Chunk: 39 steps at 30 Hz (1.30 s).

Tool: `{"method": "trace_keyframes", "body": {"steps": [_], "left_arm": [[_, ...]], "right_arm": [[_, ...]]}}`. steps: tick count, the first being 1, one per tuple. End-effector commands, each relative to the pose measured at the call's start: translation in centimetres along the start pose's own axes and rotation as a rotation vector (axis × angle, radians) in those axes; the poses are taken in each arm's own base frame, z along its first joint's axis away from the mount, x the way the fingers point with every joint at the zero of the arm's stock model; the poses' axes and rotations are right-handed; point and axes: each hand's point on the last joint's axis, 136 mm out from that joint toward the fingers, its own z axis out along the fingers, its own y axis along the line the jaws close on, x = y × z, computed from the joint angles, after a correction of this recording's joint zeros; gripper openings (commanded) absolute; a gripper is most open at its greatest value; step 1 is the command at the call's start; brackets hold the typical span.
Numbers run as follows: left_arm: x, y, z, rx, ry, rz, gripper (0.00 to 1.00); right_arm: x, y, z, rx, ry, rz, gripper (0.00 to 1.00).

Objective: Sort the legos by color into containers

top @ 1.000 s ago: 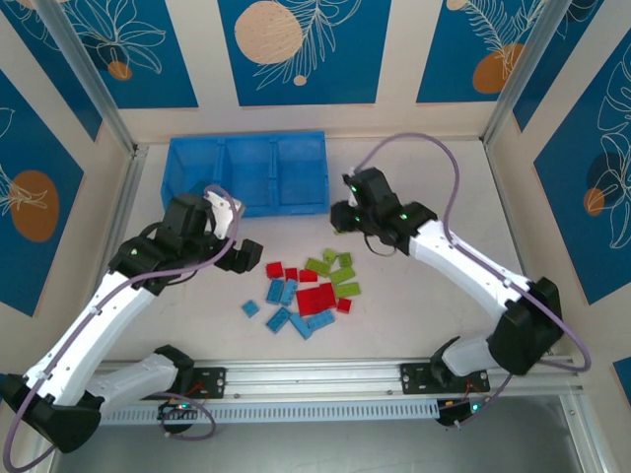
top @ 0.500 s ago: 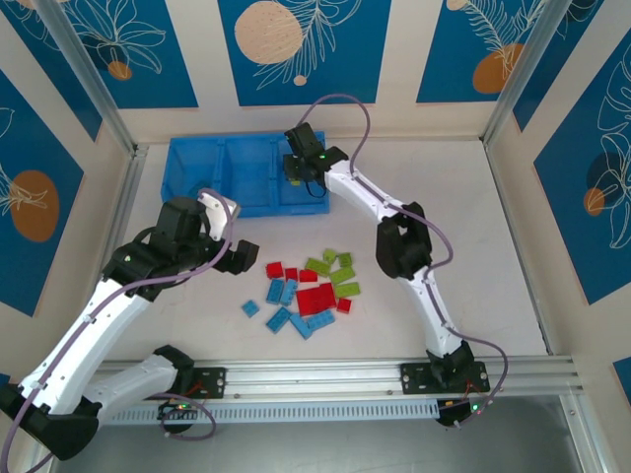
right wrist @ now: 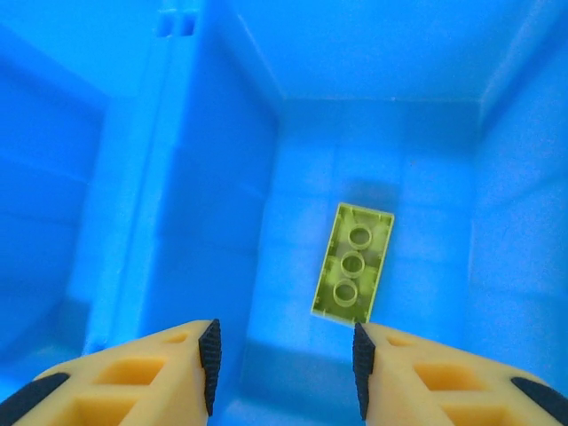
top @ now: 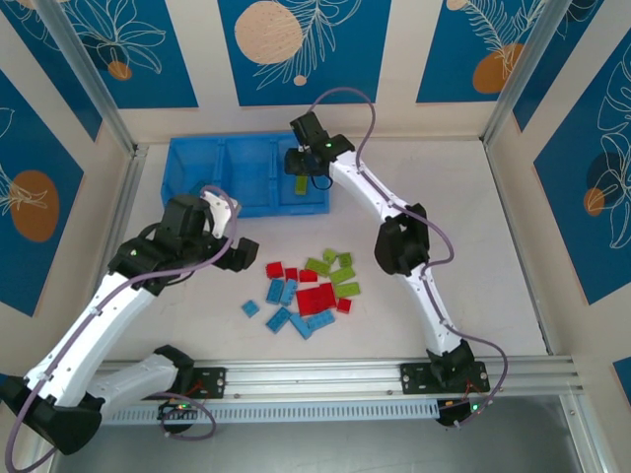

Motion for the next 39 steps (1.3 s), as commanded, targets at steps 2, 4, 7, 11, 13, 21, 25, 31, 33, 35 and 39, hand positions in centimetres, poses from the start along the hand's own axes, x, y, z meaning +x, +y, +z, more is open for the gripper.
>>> {"method": "trace_keyframes", "body": {"steps": [2,4,7,11,13,21,25,31,33,35,39], "left_arm": [[0.7,1.5,1.7,-0.091,0.084,-0.224,1.0],[1.5,0.7,3.8,-0.063,0.125,-0.34,0.98],[1.9,-1.1,7.3,-0.007,0.129,-0.441,0.96],[3.0,-2.4,11.5,-0.04,0.205,-0.479,0.93],[3.9,-3.0,13.6,-0.076,0.27,-0.468,0.91],[7.9,-4.8,19.3,-0.132,0.393,-0.499,0.82],[9.6,-3.8,20.6,-0.195,0.412,-0.509,0.71],[10.5,-3.6,21.3,-0.214,0.417,-0.526,0.46],[10.9,-3.5,21.2,-0.222,0.426,-0.526,0.4],[11.0,-3.4,21.0,-0.227,0.427,-0.524,0.34],[9.2,-3.5,19.4,-0.192,0.377,-0.515,0.23]], "right_arm": [[0.0,3.2,-12.2,-0.175,-0.048,-0.04,0.5],[2.8,3.4,-15.9,-0.233,-0.049,-0.066,0.52],[8.4,1.3,-19.3,-0.2,-0.05,-0.09,0.55],[15.0,-1.4,-23.1,-0.182,-0.066,-0.081,0.61],[17.9,-2.8,-24.6,-0.178,-0.043,-0.057,0.63],[24.4,-6.3,-26.5,-0.119,0.043,-0.004,0.81],[25.8,-7.7,-26.9,-0.08,0.067,0.008,0.82],[26.3,-8.3,-27.4,-0.071,0.059,0.018,0.82],[26.2,-8.2,-27.5,-0.079,0.055,0.021,0.82],[26.1,-8.0,-27.5,-0.087,0.051,0.022,0.82],[25.7,-7.5,-27.6,-0.103,0.038,0.025,0.82]]}}
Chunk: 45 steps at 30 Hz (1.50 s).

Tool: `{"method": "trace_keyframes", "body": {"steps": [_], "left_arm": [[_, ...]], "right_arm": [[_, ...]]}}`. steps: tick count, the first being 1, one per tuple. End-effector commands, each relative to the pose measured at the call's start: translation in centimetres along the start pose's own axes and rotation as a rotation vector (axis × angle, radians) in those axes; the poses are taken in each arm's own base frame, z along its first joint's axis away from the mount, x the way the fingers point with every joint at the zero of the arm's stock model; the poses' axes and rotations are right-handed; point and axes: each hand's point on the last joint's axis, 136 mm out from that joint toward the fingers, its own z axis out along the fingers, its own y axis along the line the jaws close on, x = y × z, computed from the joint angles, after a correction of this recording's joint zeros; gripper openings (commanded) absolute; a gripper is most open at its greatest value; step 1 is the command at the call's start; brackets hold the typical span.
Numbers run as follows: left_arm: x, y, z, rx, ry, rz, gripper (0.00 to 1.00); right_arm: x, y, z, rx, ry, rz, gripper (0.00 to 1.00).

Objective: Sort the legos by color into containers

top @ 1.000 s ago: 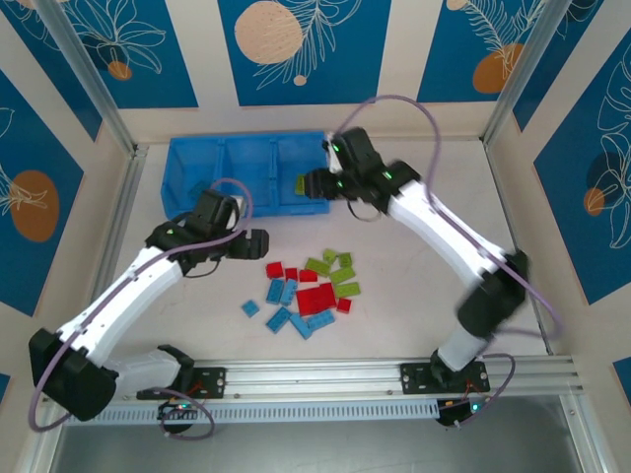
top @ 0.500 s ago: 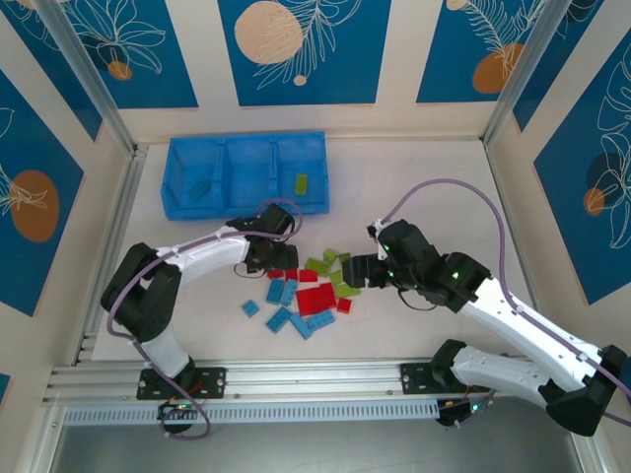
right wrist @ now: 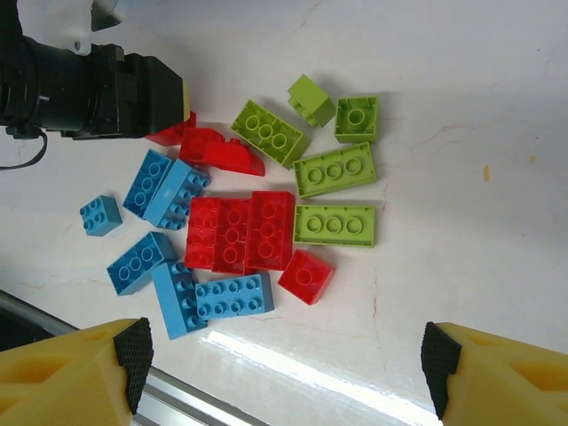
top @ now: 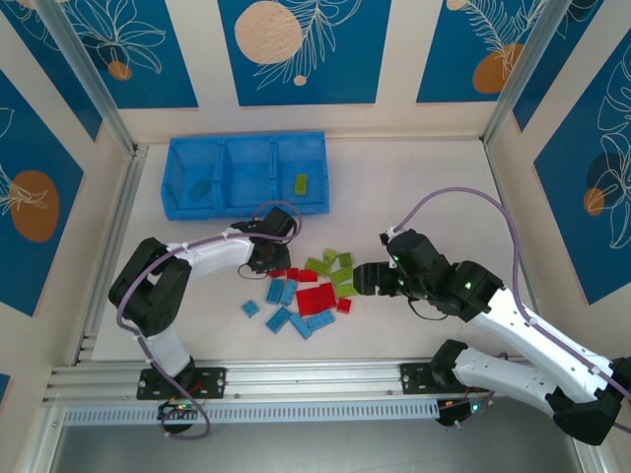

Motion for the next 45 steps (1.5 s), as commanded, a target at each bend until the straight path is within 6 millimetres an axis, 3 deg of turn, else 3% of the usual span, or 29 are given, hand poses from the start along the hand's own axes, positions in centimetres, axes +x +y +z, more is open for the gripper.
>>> {"method": "trace_keyframes", "body": {"steps": [1,5,7,11,15,19,23,27,32,36,38,41,45], "left_arm": [[-0.5,0.0,-2.5,0.025,-0.047,0.022,0.22],[-3.9,-0.4,-8.5,0.065,-0.223,0.055,0.22],[-6.7,0.2,-12.0,0.034,-0.354,0.069,0.22],[-12.4,1.8,-15.2,-0.032,-0.495,0.053,0.23],[-18.9,3.9,-13.8,-0.06,-0.513,-0.029,0.24],[-24.0,5.1,-9.5,-0.056,-0.441,-0.069,0.24],[-26.7,4.7,-6.5,-0.072,-0.391,-0.05,0.28],[-28.2,3.4,-6.4,-0.026,-0.412,-0.026,0.51],[-27.9,3.5,-8.8,-0.019,-0.439,-0.034,0.58],[-25.5,3.2,-13.0,0.044,-0.474,-0.042,0.58],[-22.8,2.5,-15.3,0.108,-0.487,-0.036,0.57],[-17.1,1.1,-17.3,0.17,-0.474,0.03,0.55],[-8.2,-0.7,-16.0,0.203,-0.359,0.209,0.54]], "right_arm": [[-0.2,0.2,-0.2,-0.005,-0.019,0.015,0.82],[-0.7,0.4,-0.4,-0.008,-0.043,0.011,0.82],[-0.9,0.4,-0.5,-0.007,-0.054,0.013,0.82],[-1.1,0.5,-0.4,-0.013,-0.066,0.013,0.82],[-1.0,0.4,-0.1,-0.01,-0.063,0.012,0.82],[-1.1,0.2,-0.1,0.002,-0.07,0.012,0.82],[-0.9,0.0,-0.1,0.007,-0.067,0.021,0.82],[-0.5,-0.1,0.1,0.005,-0.057,0.038,0.82],[-0.2,-0.3,0.3,0.008,-0.049,0.048,0.82],[-0.5,0.0,0.4,-0.005,-0.063,0.048,0.82],[-0.7,0.2,0.7,-0.009,-0.07,0.049,0.83],[-0.8,0.4,1.4,-0.013,-0.071,0.049,0.83],[-0.9,0.9,2.5,-0.017,-0.051,0.042,0.83]]}}
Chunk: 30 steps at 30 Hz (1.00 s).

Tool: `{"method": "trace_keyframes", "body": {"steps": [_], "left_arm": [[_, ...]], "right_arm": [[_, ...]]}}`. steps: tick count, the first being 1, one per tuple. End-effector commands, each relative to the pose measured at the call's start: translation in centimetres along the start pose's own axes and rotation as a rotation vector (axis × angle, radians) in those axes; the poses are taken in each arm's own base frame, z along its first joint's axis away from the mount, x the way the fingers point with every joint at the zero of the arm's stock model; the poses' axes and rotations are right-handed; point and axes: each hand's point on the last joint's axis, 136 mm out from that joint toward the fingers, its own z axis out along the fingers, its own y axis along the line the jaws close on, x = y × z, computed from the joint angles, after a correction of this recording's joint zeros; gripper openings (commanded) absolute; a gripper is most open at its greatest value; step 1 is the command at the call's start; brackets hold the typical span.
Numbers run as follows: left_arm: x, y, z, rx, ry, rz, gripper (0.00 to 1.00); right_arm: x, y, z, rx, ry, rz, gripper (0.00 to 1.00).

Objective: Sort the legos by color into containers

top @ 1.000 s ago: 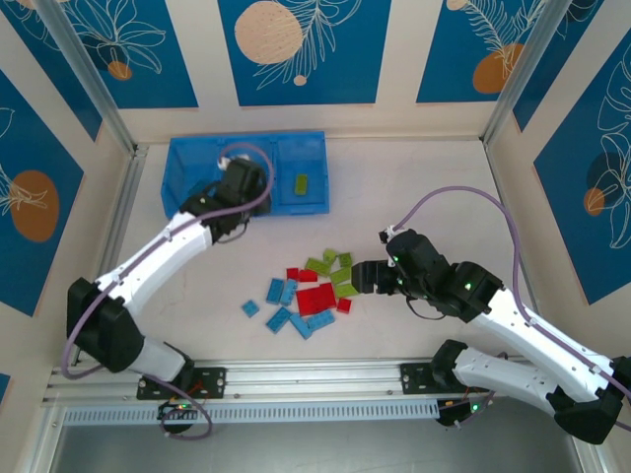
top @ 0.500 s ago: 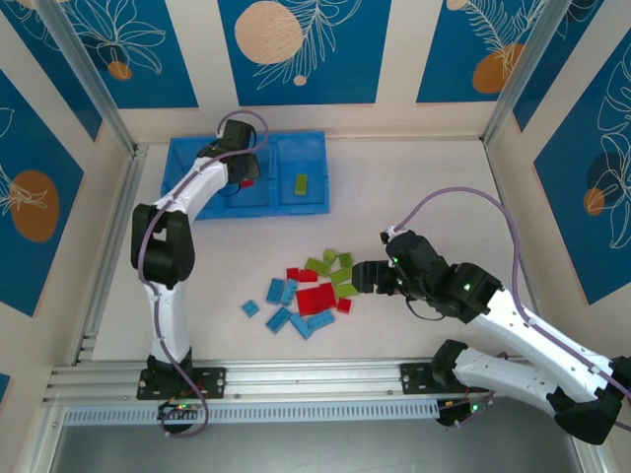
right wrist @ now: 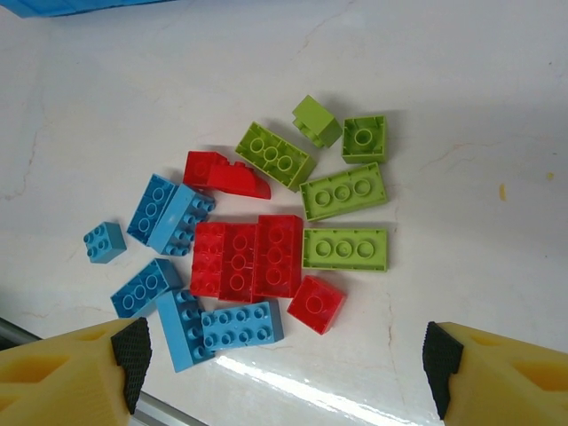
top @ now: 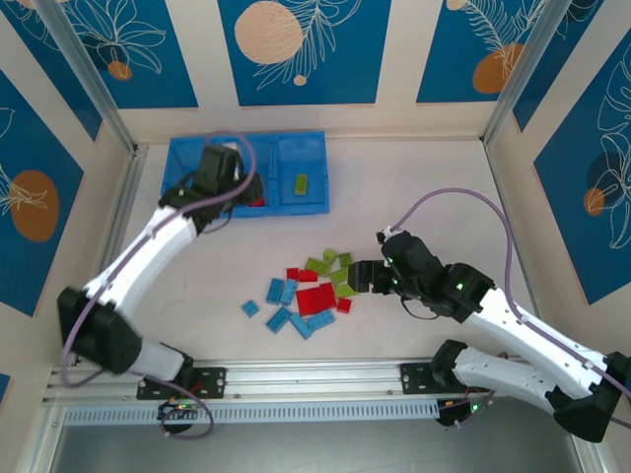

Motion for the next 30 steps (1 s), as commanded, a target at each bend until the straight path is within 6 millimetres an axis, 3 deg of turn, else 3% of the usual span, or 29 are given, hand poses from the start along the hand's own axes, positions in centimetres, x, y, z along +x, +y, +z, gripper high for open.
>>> {"method": "trace_keyframes", "body": {"steps": [1,4,7,10,18,25,30], "left_arm": [[8.6,-1.6,0.2,0.074,0.2,0.132,0.54],[14.7,-1.5,0.4,0.117,0.373,0.211,0.57],[18.9,-0.7,1.3,0.118,0.489,0.256,0.57],[21.5,-1.4,2.4,0.18,0.573,0.255,0.6],[23.6,0.0,5.0,0.1,0.644,0.278,0.61],[25.8,0.1,5.7,0.122,0.714,0.263,0.62],[26.8,3.1,6.1,-0.025,0.745,0.299,0.57]], "right_arm": [[-0.3,0.7,1.0,-0.018,-0.002,0.01,0.83],[-0.3,1.0,1.6,-0.015,0.021,-0.003,0.83],[-0.3,1.1,2.0,-0.006,0.037,-0.01,0.83],[-0.2,1.0,2.2,0.001,0.044,-0.007,0.83],[0.6,0.3,1.7,0.011,0.053,0.018,0.83],[0.3,0.5,1.4,0.003,0.041,0.019,0.83],[0.2,0.9,1.5,-0.007,0.05,0.015,0.83]]}}
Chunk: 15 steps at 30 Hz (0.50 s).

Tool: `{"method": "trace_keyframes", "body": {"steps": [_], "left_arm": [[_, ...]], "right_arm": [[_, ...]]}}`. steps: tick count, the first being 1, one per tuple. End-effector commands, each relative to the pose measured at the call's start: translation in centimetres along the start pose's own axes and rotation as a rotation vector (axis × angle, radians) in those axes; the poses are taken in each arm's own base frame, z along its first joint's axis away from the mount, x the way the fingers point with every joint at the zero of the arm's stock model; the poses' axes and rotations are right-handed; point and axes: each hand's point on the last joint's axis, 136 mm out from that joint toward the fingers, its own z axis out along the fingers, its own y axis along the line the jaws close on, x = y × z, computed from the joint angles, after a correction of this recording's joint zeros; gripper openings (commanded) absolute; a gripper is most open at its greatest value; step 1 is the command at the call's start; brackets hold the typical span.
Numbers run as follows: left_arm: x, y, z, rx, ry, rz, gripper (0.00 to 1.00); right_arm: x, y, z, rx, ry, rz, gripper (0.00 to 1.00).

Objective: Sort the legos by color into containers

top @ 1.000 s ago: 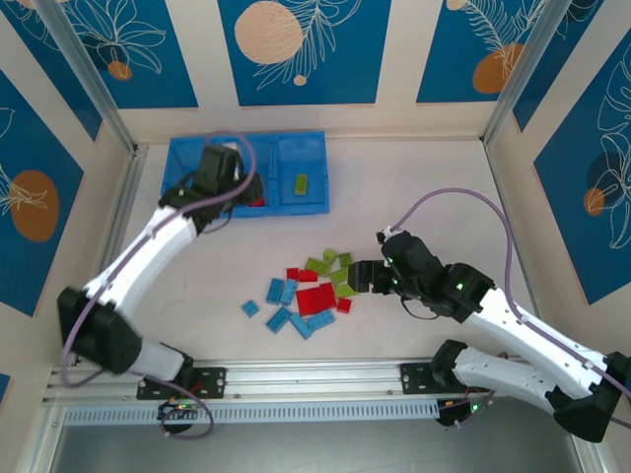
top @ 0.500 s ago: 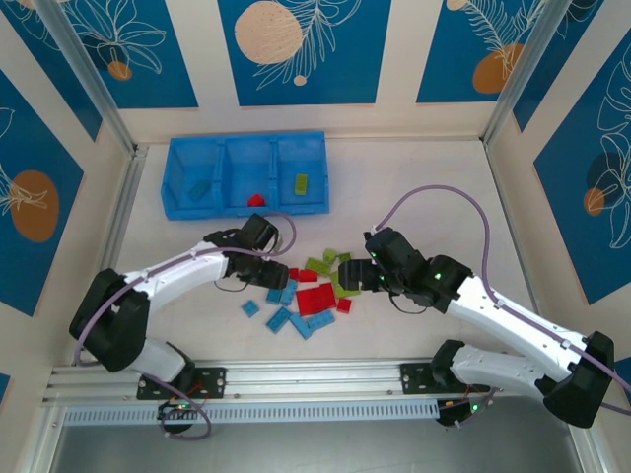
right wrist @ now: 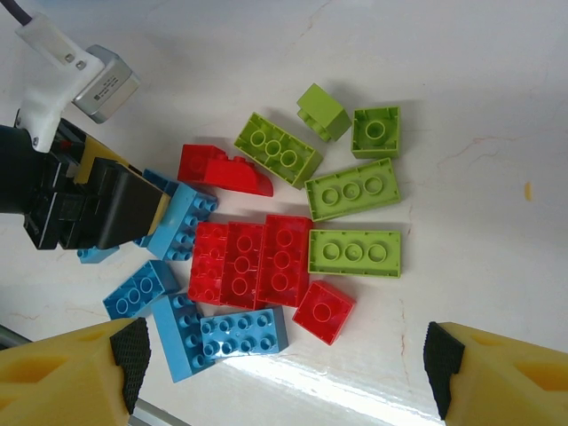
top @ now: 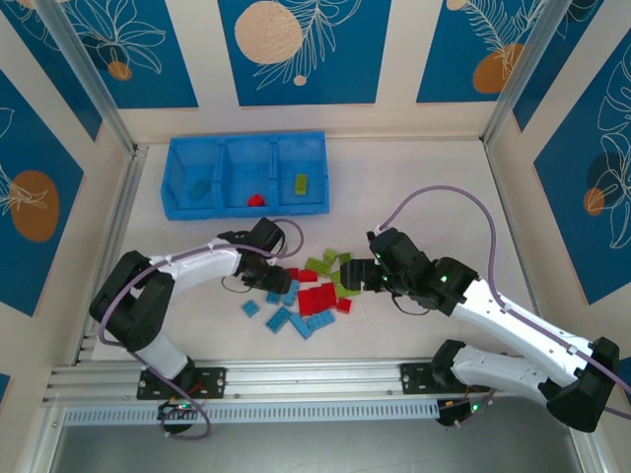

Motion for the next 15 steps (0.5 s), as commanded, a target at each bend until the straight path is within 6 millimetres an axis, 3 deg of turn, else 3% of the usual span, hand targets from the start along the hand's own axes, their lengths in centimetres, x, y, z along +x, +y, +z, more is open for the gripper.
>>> {"method": "trace_keyframes", "body": {"steps": [1,5,9,11,13,15], "left_arm": [[1.8,2.2,1.0,-0.117,0.065,0.001,0.55],[2.2,3.4,0.3,-0.175,0.052,-0.004,0.47],[0.9,2.6,-2.1,-0.143,-0.044,0.002,0.29],[-0.7,1.8,-4.5,-0.102,-0.133,0.003,0.26],[-3.0,1.6,-8.2,-0.075,-0.257,-0.015,0.25],[-5.7,2.7,-12.2,-0.088,-0.382,-0.044,0.26]], "right_arm": [[-0.1,0.4,-0.4,-0.017,0.009,0.015,0.83],[-0.2,0.5,-0.5,-0.018,0.008,0.013,0.83],[-0.3,0.8,-0.7,-0.028,0.006,0.013,0.83],[-0.4,1.0,-0.8,-0.037,0.006,0.014,0.83],[-0.6,1.5,-1.0,-0.054,0.001,0.013,0.83],[-1.0,2.2,-1.3,-0.081,-0.013,0.01,0.83]]}}
